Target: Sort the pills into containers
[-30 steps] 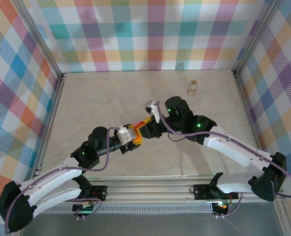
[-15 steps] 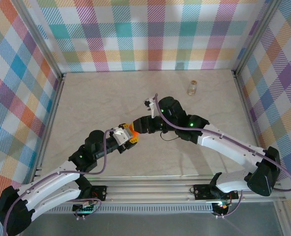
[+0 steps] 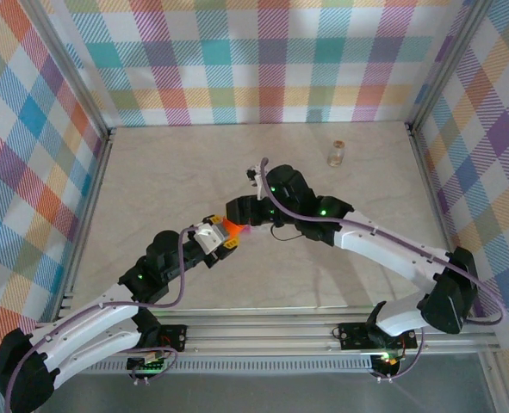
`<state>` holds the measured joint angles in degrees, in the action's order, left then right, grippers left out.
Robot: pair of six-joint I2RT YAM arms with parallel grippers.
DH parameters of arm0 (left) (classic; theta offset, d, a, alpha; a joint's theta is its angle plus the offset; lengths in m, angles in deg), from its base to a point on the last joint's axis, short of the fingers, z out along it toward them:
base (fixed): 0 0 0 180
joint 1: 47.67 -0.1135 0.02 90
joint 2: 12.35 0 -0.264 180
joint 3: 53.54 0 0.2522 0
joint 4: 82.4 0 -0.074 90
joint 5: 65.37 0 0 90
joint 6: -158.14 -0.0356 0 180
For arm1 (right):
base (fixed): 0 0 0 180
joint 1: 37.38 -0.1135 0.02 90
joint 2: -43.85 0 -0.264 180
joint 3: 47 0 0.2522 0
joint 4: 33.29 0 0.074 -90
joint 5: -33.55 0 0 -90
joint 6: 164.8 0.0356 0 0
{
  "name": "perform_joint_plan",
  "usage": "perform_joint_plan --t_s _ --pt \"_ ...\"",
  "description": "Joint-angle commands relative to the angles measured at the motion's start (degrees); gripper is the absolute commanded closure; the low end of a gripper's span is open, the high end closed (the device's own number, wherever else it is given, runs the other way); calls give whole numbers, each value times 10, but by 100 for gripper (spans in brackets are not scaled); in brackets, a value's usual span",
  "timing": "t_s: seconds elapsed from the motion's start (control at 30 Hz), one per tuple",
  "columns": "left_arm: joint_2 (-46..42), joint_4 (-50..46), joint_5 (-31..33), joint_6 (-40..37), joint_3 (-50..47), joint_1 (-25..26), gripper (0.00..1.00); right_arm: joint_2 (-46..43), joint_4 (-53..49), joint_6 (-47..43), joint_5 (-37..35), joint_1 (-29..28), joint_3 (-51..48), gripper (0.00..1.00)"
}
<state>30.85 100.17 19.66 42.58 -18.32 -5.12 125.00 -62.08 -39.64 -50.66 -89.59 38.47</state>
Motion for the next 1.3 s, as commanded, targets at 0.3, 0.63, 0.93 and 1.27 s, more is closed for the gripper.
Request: perform_joint_plan --t_s 0.3,0.63,0.93,1.27 --pt "-3 116 -78 -34 8 15 100 40 -53 -76 -51 16 91 44" --pt "6 112 -94 -35 4 7 100 -66 -86 -390 -7 51 78 45" --pt "13 122 -143 -28 -1 -3 100 -144 -149 -687 235 79 10 43" --pt "20 92 -177 -34 13 -4 100 -52 -371 -890 296 80 143 39"
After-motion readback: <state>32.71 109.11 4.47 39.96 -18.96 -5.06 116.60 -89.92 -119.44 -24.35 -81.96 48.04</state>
